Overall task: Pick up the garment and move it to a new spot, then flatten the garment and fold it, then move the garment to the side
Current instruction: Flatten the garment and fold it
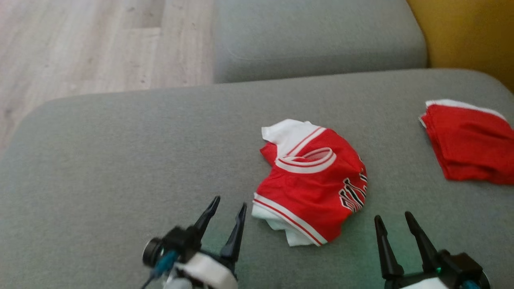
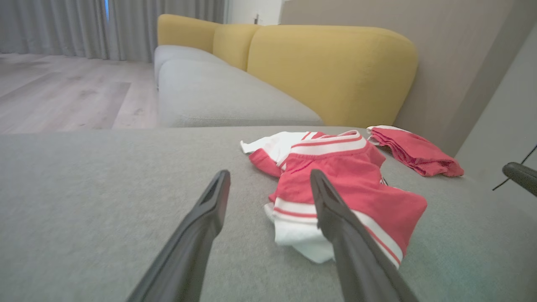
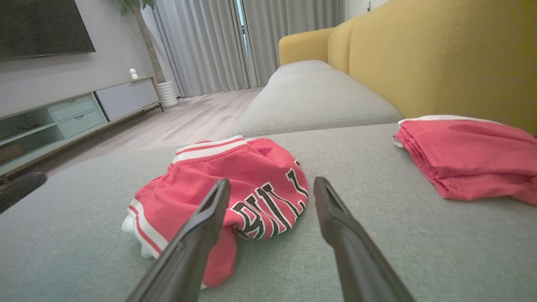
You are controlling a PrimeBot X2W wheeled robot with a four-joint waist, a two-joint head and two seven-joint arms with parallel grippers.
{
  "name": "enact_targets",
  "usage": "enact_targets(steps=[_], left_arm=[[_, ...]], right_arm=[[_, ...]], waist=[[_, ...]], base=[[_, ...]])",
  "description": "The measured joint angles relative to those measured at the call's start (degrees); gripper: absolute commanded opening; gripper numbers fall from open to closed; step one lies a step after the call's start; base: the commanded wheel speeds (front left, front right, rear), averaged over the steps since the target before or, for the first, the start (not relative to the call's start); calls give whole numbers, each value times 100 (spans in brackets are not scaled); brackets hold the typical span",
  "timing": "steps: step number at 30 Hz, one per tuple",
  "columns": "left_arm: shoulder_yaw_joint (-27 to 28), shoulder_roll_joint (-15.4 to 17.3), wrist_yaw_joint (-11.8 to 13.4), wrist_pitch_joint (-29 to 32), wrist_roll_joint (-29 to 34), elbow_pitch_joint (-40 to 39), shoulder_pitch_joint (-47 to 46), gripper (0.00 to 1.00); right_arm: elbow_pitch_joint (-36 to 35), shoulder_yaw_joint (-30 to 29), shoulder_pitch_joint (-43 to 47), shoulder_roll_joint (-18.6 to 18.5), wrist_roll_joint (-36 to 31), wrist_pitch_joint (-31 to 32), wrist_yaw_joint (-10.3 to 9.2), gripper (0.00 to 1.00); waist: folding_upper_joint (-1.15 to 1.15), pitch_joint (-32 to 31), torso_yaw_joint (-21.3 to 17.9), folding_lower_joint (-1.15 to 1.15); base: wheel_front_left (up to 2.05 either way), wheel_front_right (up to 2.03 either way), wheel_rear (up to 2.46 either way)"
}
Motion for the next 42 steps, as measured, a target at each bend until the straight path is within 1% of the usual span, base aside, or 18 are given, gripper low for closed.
enact_targets(steps=[2, 4, 7, 9, 13, 16, 19, 22, 24, 26, 27, 28, 29, 30, 34, 36, 39, 42], left_arm=[[-246, -4, -49, 0, -149, 426, -385, 100], [-450, -21, -54, 0, -171, 848, -718, 100], [-657, -30, -99, 0, -383, 1312, -1111, 100], [-744, -33, -99, 0, -389, 1546, -1336, 100], [-731, -45, -99, 0, -498, 1823, -1615, 100], [-736, -54, -103, 0, -610, 2038, -1688, 100], [-754, -53, -104, 0, -736, 2194, -1763, 100], [-814, -53, -104, 0, -779, 2270, -1841, 100], [-960, -53, -104, 0, -845, 2335, -1905, 100], [-1177, -56, -105, 0, -1021, 2390, -1912, 80], [-1271, -56, -111, 0, -1095, 2416, -1912, 72], [-1355, -56, -126, 0, -1163, 2424, -1912, 43], [-1447, -54, -142, 0, -1225, 2424, -1914, 20], [-1511, -55, -147, 0, -1288, 2424, -1916, 0], [-1780, -49, -147, 0, -1391, 2392, -1965, 0], [-2011, -37, -147, 0, -1465, 2230, -1980, 0], [-2535, -34, -147, 0, -1696, 1770, -1985, 0], [-3117, -18, -147, 12, -2214, 1090, -2110, 0]], right_arm=[[-18, 62, -41, -26, -16, 0, 0, 100], [-19, 141, -52, -73, -19, 0, 0, 100], [-18, 166, -110, -171, -40, 0, 0, 100], [-18, 200, -214, -201, -40, 0, 0, 100], [-24, 291, -412, -249, -40, 0, 0, 100], [-25, 308, -435, -348, -40, 0, 0, 100], [-25, 321, -492, -367, -40, 0, 0, 100], [-27, 332, -508, -367, -38, 0, 0, 100], [-25, 332, -508, -368, -41, 0, 0, 100], [-15, 318, -509, -368, -73, 0, 0, 100], [-15, 314, -510, -368, -97, 0, 0, 100], [-15, 308, -511, -366, -119, 0, 0, 100], [-15, 299, -511, -365, -136, 0, 0, 100], [-14, 290, -511, -363, -146, 0, 0, 100], [-1, 272, -512, -355, -183, 0, 0, 100], [12, 270, -512, -344, -183, 0, 0, 100], [33, 265, -510, -303, -183, 0, 0, 100], [55, 272, -507, -227, -183, 0, 0, 100]], waist=[[0, 99, -107, 0], [0, 190, -226, 0], [0, 339, -387, 0], [0, 428, -497, 1], [0, 583, -699, 0], [0, 686, -815, 0], [0, 775, -909, 0], [0, 820, -958, 0], [0, 852, -1003, 0], [0, 866, -1042, 0], [0, 867, -1058, 0], [0, 867, -1073, -1], [0, 863, -1087, 0], [0, 854, -1095, 0], [0, 781, -1135, -1], [0, 720, -1169, -1], [0, 608, -1246, -1], [0, 507, -1364, -1]], base=[[0, 0, 0], [0, 0, 0], [0, 0, 0], [0, 0, 0], [0, 0, 0], [0, 0, 0], [0, 0, 0], [0, 0, 0], [0, 0, 0], [0, 0, 0], [0, 0, 0], [0, 0, 0], [0, 0, 0], [0, 0, 0], [0, 0, 0], [0, 0, 0], [0, 0, 0], [0, 0, 0]])
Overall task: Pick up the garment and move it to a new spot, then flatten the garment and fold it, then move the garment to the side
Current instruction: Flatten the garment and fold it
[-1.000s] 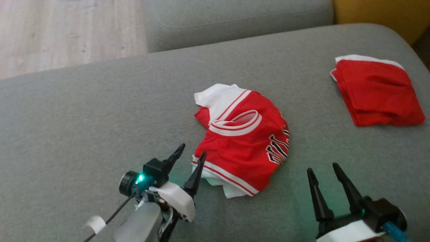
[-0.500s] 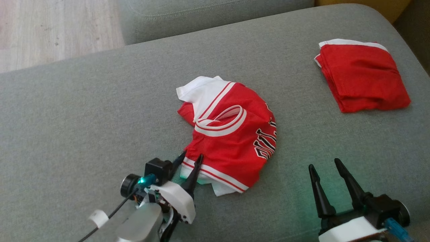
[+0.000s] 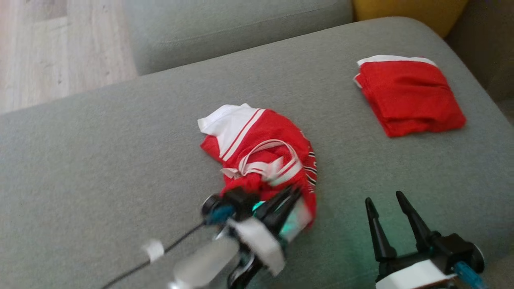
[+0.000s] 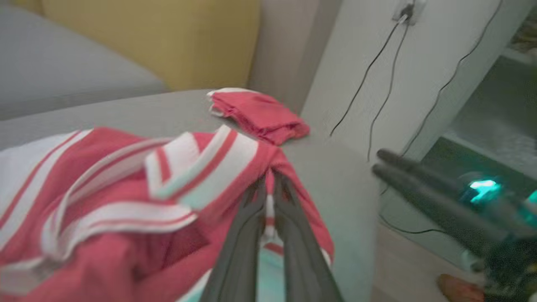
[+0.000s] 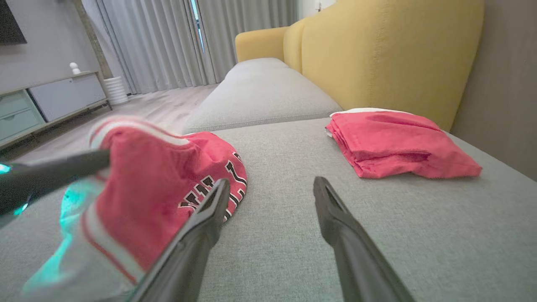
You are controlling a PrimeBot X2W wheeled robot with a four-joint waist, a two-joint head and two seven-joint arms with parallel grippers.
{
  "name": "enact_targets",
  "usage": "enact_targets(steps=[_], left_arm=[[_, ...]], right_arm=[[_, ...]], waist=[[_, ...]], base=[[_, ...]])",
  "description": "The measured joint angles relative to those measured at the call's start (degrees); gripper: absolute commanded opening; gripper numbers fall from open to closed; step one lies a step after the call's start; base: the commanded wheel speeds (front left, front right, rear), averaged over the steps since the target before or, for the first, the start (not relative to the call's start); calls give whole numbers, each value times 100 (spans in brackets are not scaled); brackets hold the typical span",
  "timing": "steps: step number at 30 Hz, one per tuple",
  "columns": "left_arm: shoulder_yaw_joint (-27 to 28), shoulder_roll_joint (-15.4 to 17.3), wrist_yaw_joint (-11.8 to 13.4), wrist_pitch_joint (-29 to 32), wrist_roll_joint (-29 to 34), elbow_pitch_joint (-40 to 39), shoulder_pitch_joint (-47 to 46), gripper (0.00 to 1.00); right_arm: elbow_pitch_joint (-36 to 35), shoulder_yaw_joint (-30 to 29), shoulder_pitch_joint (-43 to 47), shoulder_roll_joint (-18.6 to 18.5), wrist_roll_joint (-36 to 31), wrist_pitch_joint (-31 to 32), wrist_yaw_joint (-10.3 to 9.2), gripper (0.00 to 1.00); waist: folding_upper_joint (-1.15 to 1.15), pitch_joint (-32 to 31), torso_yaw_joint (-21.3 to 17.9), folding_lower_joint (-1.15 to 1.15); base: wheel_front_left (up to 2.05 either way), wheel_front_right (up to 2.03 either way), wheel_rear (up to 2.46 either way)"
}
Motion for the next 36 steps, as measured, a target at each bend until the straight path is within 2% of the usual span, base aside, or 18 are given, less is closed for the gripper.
enact_targets(steps=[4, 8, 12, 15, 20, 25, 29, 30, 33, 36], left_arm=[[-331, 152, 0, 89, -756, -912, -859, 0], [-90, 328, 0, 79, -1259, -1190, -2151, 0], [508, 350, 0, 22, -1357, -834, -3249, 0], [1035, 285, 0, 12, -1668, -343, -3910, 0], [1543, 188, 0, -22, -1717, 348, -4623, 0], [1651, 210, -1, -25, -1540, 977, -4140, 0], [1653, 371, -1, -21, -1478, 1381, -2764, 0], [1653, 371, -1, -21, -1478, 1381, -2764, 0], [1673, 573, 24, -16, -1435, 1693, -1717, 0], [2026, 747, 120, -10, -1378, 1769, -1038, 0]], right_arm=[[14, 20, 10, 74, 0, 0, 0, 100], [15, 18, 32, 103, 0, 0, 0, 100], [8, 20, 37, 146, 0, 0, 0, 100], [4, 5, 54, 158, 0, 0, 0, 100], [-2, -114, 171, 178, -1, 0, 0, 100], [-47, -140, 175, 201, -1, 0, 0, 100], [-73, -168, 171, 215, -1, 0, 0, 100], [-73, -168, 171, 215, -1, 0, 0, 100], [-83, -211, 172, 216, 0, 0, 0, 100], [-86, -216, 157, 218, 0, 0, 0, 100]], waist=[[0, -124, -209, 0], [0, -226, -463, 0], [0, -305, -693, 0], [0, -385, -785, 0], [0, -451, -676, 0], [0, -472, -399, 0], [0, -426, -170, 0], [0, -426, -170, 0], [0, -334, -7, 0], [0, -157, 122, 1]], base=[[0, 0, 0], [0, 0, 0], [0, 0, 0], [0, 0, 0], [0, 0, 0], [0, 0, 0], [0, 0, 0], [0, 0, 0], [0, 0, 0], [0, 0, 0]])
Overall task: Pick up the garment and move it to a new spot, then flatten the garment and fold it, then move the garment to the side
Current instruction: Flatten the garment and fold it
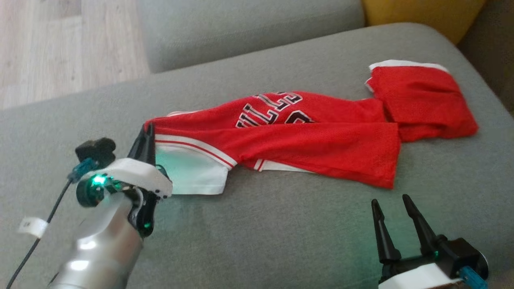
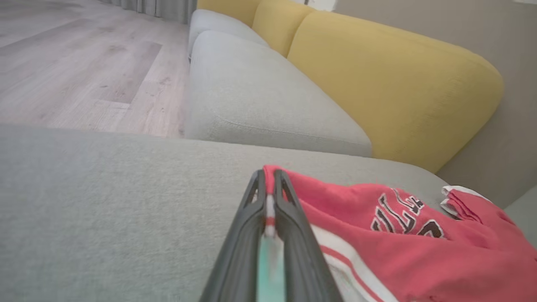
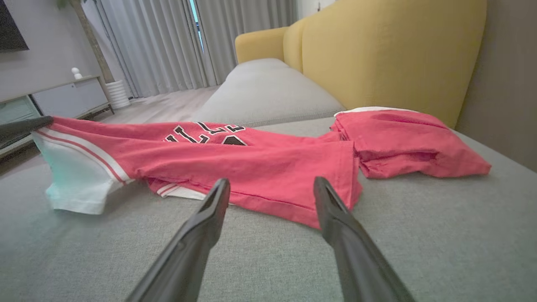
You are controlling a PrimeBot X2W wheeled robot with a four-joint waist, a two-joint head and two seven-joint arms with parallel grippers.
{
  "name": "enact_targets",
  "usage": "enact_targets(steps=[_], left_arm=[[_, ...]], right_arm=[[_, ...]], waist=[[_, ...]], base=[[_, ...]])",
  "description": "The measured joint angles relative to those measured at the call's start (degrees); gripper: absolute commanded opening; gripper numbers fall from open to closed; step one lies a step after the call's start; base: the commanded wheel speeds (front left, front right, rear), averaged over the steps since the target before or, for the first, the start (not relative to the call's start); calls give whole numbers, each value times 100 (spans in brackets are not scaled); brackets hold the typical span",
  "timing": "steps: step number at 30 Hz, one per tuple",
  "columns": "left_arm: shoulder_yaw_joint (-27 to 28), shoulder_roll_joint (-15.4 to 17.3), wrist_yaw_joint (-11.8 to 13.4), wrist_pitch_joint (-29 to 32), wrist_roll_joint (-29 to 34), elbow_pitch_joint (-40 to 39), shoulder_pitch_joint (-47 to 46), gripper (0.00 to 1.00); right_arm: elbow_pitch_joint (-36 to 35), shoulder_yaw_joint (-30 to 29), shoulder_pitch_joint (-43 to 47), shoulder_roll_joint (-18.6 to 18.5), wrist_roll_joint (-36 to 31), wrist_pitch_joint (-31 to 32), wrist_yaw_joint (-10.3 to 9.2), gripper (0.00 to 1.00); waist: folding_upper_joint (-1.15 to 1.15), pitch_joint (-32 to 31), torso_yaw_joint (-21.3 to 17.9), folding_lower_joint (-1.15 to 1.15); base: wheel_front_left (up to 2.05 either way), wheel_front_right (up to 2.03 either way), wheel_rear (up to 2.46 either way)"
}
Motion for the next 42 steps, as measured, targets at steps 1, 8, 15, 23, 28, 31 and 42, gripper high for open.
enact_targets(steps=[1, 8, 15, 23, 28, 31, 42], left_arm=[[142, 34, 0, -1, 15, -42, 112, 0], [1306, -162, 119, -2, 1180, -1250, 239, 100], [2070, -493, 538, -10, 3150, -2609, 1491, 100], [2395, -624, 579, -10, 3923, -2125, 2544, 100], [2464, -666, 448, -10, 4087, -1444, 2124, 100], [2571, -715, 430, -10, 4152, -1149, 1728, 100], [2777, -749, 645, -11, 4288, 96, 1172, 100]], right_arm=[[-8, -5, -5, 0, 0, 0, 0, 100], [-22, -42, -169, 9, -1, 0, 0, 100], [-14, -30, -220, 10, -48, 0, 0, 100], [-11, 81, -201, 10, -49, 0, 0, 100], [-10, 166, -215, 2, -49, 0, 0, 100], [-9, 219, -242, -21, -48, 0, 0, 100], [-9, 269, -378, -169, -41, 0, 0, 100]], waist=[[0, 68, 42, 0], [0, 468, 444, 0], [0, 407, 718, 0], [0, 315, 788, -1], [0, 472, 705, -1], [0, 586, 620, -1], [0, 876, 276, 0]], base=[[0, 0, 0], [0, 0, 0], [0, 0, 0], [0, 0, 0], [0, 0, 0], [0, 0, 0], [0, 0, 0]])
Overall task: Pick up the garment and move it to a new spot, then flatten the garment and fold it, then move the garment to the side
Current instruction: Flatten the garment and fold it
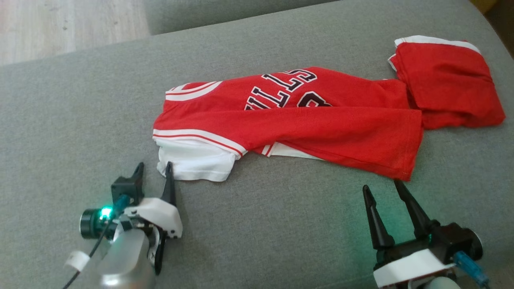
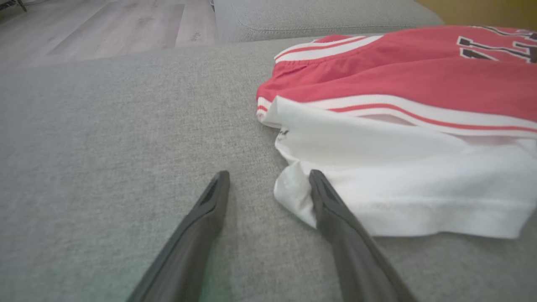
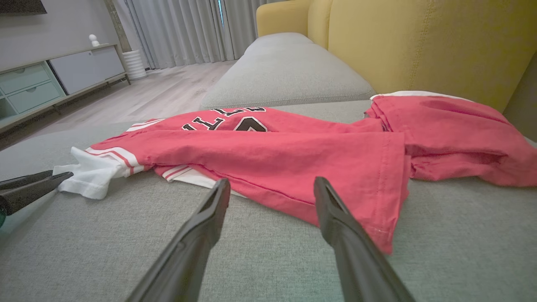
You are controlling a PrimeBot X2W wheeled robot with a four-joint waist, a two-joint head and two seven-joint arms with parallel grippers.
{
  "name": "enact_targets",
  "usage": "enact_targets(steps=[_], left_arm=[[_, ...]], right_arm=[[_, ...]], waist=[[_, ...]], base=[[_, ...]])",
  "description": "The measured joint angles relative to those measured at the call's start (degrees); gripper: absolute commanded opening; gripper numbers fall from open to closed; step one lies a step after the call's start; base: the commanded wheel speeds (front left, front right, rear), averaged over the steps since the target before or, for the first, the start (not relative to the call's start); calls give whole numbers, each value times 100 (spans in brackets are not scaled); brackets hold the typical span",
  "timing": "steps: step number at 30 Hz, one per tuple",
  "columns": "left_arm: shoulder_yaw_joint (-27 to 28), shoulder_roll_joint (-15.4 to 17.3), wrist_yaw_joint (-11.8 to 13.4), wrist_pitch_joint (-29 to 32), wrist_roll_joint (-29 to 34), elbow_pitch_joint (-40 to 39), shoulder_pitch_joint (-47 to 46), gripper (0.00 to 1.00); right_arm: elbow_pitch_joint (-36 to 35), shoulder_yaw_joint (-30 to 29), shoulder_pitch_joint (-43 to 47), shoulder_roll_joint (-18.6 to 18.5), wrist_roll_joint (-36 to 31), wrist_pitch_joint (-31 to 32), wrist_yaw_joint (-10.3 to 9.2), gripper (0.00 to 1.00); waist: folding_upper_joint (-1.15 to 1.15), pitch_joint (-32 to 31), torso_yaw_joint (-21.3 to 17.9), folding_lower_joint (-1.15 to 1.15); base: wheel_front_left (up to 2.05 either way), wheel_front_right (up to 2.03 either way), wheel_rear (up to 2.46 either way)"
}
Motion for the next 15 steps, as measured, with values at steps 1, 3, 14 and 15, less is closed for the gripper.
enact_targets(steps=[1, 3, 14, 15], left_arm=[[3, -1, -1, 0, 0, 32, -52, 100], [4, -2, -15, 0, 0, 123, -143, 100], [52, -51, -344, 1, 10, -260, 196, 0], [130, -63, -365, 1, -59, -436, 320, 0]], right_arm=[[-2, 0, -14, -5, 1, 0, 0, 100], [-2, 2, -19, -7, 8, 0, 0, 100], [8, -118, -12, 3, 7, 0, 0, 100], [27, -207, -7, 11, 8, 0, 0, 100]], waist=[[0, 15, -13, 0], [0, 34, -28, 0], [0, -141, 8, 0], [0, -178, 14, 0]], base=[[0, 0, 0], [0, 0, 0], [0, 0, 0], [0, 0, 0]])
